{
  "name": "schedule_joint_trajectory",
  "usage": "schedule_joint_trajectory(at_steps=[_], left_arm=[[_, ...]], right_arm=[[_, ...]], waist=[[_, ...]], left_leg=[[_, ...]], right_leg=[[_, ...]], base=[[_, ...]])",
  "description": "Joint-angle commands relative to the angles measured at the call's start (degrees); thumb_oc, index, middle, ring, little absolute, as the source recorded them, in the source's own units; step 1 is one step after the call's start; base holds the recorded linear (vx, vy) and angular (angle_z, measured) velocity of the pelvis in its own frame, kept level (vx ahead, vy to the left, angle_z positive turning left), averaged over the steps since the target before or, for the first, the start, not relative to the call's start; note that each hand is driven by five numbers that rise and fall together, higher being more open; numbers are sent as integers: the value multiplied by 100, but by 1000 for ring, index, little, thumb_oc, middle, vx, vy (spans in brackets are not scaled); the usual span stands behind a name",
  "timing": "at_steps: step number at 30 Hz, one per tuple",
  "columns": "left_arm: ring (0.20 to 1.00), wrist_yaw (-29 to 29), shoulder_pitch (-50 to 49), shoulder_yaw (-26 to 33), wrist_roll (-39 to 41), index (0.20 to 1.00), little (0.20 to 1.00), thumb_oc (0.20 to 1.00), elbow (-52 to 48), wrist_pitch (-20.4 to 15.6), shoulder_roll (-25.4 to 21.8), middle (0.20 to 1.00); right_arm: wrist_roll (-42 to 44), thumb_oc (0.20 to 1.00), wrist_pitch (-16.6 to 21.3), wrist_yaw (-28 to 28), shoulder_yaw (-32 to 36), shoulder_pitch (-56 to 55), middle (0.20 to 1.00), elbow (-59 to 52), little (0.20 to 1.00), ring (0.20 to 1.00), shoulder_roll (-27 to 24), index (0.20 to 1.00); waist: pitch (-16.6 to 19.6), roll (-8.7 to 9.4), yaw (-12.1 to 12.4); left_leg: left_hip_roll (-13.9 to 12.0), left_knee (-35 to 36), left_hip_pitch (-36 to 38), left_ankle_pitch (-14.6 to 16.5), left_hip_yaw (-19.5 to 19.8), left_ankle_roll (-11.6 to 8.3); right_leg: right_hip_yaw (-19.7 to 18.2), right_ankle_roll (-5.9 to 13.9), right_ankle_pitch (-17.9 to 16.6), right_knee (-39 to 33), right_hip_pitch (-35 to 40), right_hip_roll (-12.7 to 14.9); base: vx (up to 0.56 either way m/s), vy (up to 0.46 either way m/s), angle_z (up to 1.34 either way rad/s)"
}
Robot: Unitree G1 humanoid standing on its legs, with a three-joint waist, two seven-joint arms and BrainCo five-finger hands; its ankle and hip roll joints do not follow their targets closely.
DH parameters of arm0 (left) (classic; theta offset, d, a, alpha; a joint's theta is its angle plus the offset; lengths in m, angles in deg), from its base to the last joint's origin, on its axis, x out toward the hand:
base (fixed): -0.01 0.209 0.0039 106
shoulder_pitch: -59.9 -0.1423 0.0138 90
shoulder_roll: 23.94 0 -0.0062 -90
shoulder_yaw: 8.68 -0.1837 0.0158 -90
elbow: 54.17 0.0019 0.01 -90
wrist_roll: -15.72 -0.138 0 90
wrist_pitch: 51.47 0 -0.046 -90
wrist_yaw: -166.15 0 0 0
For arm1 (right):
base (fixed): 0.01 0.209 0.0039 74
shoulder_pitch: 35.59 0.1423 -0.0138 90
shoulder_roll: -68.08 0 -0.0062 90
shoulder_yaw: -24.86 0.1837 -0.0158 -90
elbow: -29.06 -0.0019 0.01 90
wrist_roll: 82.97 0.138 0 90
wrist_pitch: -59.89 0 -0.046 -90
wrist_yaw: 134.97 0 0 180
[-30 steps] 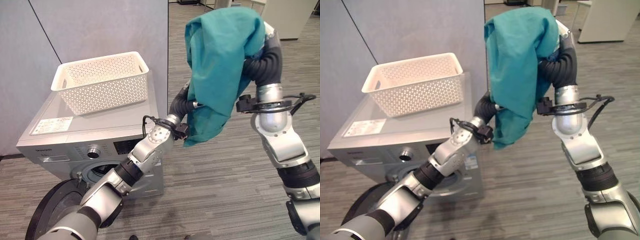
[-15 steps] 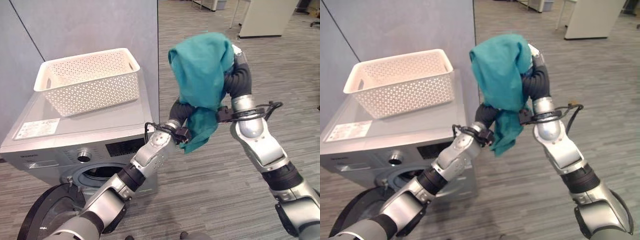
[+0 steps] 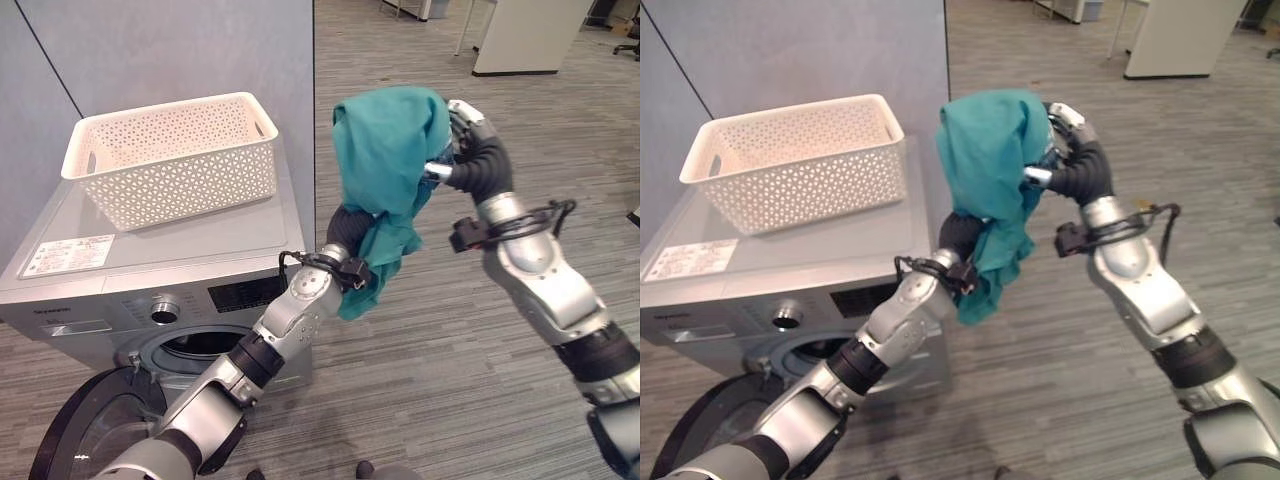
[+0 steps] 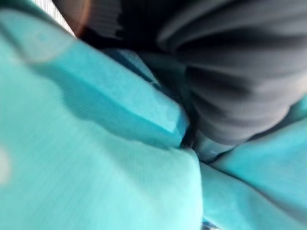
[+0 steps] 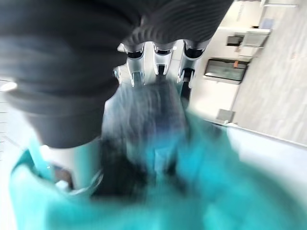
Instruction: Grab the laundry basket,head to the washer,open it,put in the laundry and shut it.
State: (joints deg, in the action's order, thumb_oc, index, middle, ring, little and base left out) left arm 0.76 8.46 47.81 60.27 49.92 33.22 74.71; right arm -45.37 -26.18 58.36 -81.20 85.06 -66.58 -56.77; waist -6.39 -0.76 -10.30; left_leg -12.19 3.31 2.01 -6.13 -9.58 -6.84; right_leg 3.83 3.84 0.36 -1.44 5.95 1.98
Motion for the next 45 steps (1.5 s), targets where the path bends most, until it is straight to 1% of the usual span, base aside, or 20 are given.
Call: schedule_joint_trajectory(at_steps=[1,8,9,12,13,17,19,20,21,27,29,30,32,33,35,36,38,41,43,45], left_arm=[[200,-234,236,298,-145,200,200,200,-156,-343,91,200],[200,-332,-47,600,-343,200,200,200,-451,-379,-103,200],[200,-330,-57,583,-345,200,200,200,-458,-376,-104,200],[200,-373,-208,717,-517,200,200,200,-714,-370,-208,200],[200,-415,-294,807,-636,200,200,200,-850,-355,-253,200],[200,-551,-560,983,-836,200,200,200,-1151,-365,-364,200],[200,-611,-828,1109,-832,200,200,200,-1301,-360,-421,200],[200,-610,-833,1107,-832,200,200,200,-1305,-359,-423,200],[200,-721,-1174,1297,-839,200,200,200,-1522,-359,-525,200],[200,-1170,-2513,1762,-782,200,200,200,-1978,-249,-802,200],[200,-1388,-2940,1887,-845,200,200,200,-2118,-221,-941,200],[200,-1387,-2942,1889,-845,200,200,200,-2120,-220,-942,200],[200,-1664,-3567,2171,-835,200,200,200,-2368,-286,-1166,200],[200,-1667,-3586,2180,-832,200,200,200,-2384,-279,-1171,200],[200,-1858,-4296,2613,-678,200,200,200,-2567,-312,-1257,200],[200,-1858,-4304,2623,-677,200,200,200,-2580,-305,-1257,200],[200,-2007,-4806,2838,-595,200,200,200,-2522,-277,-1317,200],[200,-1954,-4988,2896,-669,200,200,200,-2187,-272,-1337,200],[200,-1861,-4965,2817,-700,200,200,200,-1781,-281,-1307,200],[200,-1802,-4920,2803,-690,200,200,200,-1577,-319,-1267,200]], right_arm=[[231,1000,361,-92,761,-251,1000,197,1000,1000,-291,1000],[-460,1000,368,240,2174,-1462,1000,454,1000,1000,329,1000],[-469,1000,359,243,2200,-1498,1000,429,1000,1000,342,1000],[-803,1000,348,484,2762,-2115,1000,469,1000,1000,843,1000],[-1049,1000,309,609,2976,-2498,1000,528,1000,1000,1186,1000],[-1650,1000,132,787,3136,-3066,1000,832,1000,1000,1753,1000],[-1721,1000,88,762,3146,-3366,1000,924,1000,1000,2089,1000],[-1722,1000,87,763,3146,-3370,1000,922,1000,1000,2092,1000],[-1733,1000,67,702,3100,-3595,1000,1145,1000,1000,2393,1000],[-1501,1000,52,603,3102,-4028,1000,2145,1000,1000,3027,1000],[-1602,1000,3,564,3129,-4095,1000,2759,1000,1000,3078,1000],[-1602,1000,6,563,3126,-4094,1000,2762,1000,1000,3077,1000],[-1510,1000,-2,407,3125,-4132,1000,3818,1000,1000,3180,1000],[-1502,1000,17,397,3113,-4122,1000,3848,1000,1000,3172,1000],[-1306,1000,-9,80,2998,-3999,1000,5247,1000,1000,3243,1000],[-1299,1000,7,72,2989,-3984,1000,5273,1000,1000,3235,1000],[-946,1000,-15,-167,2996,-3847,1000,6428,1000,1000,3352,1000],[-626,1000,-34,-394,2885,-3577,1000,7401,1000,1000,3422,1000],[-540,1000,-51,-442,2705,-3366,1000,7600,1000,1000,3460,1000],[-459,1000,-27,-418,2608,-3238,1000,7631,1000,1000,3489,1000]], waist=[[291,-4,-35],[316,-88,-148],[322,-79,-136],[325,-128,-185],[307,-168,-211],[286,-210,-180],[276,-218,-150],[279,-215,-152],[211,-249,-86],[53,-285,84],[5,-284,156],[6,-284,153],[-101,-285,322],[-94,-283,313],[-206,-231,571],[-193,-246,565],[-252,-221,826],[-398,-178,1035],[-624,-171,1151],[-773,-179,1182]], left_leg=[[-388,169,-321,-511,-105,-225],[-374,169,-284,-487,-157,-208],[-373,169,-282,-487,-158,-208],[-359,169,-269,-481,-181,-194],[-350,168,-264,-476,-177,-176],[-328,150,-280,-477,-135,-156],[-319,137,-290,-486,-100,-144],[-317,137,-291,-486,-97,-144],[-309,114,-316,-510,-72,-137],[-276,75,-363,-535,18,-108],[-265,71,-397,-540,71,-97],[-264,71,-399,-540,72,-97],[-262,72,-490,-566,151,-98],[-262,72,-493,-566,154,-99],[-234,69,-593,-559,266,-90],[-250,76,-619,-580,271,-89],[-250,70,-736,-601,372,-89],[-227,4,-952,-631,490,-88],[-225,-62,-1144,-663,569,-92],[-216,-121,-1286,-665,624,-87]], right_leg=[[-84,17,994,780,-44,125],[-155,23,989,783,-63,137],[-155,23,990,784,-62,138],[-162,17,1004,778,-51,152],[-163,13,1012,789,-46,162],[-132,-5,1055,801,-8,174],[-95,-21,1070,802,14,178],[-92,-21,1071,802,15,179],[-69,-36,1084,811,21,180],[13,-69,1113,849,57,192],[62,-71,1126,852,62,199],[64,-71,1127,852,62,199],[146,-79,1127,844,50,189],[148,-80,1128,844,49,189],[258,-75,1139,803,43,186],[259,-78,1109,785,23,168],[376,-75,1094,721,29,153],[516,-70,1096,715,-16,150],[588,-76,1090,813,-169,154],[646,-77,1097,934,-345,165]], base=[[0,0,0],[-5,-9,-3],[0,0,0],[-5,-11,0],[-11,-32,1],[-10,-33,4],[-9,-39,6],[-21,-43,2],[-18,-39,2],[-18,-16,9],[-17,-9,12],[-23,-1,10],[-41,-8,12],[-68,-20,25],[-47,-16,28],[-8,-6,22],[-5,-13,16],[-43,-9,30],[-106,-1,33],[-143,21,11]])
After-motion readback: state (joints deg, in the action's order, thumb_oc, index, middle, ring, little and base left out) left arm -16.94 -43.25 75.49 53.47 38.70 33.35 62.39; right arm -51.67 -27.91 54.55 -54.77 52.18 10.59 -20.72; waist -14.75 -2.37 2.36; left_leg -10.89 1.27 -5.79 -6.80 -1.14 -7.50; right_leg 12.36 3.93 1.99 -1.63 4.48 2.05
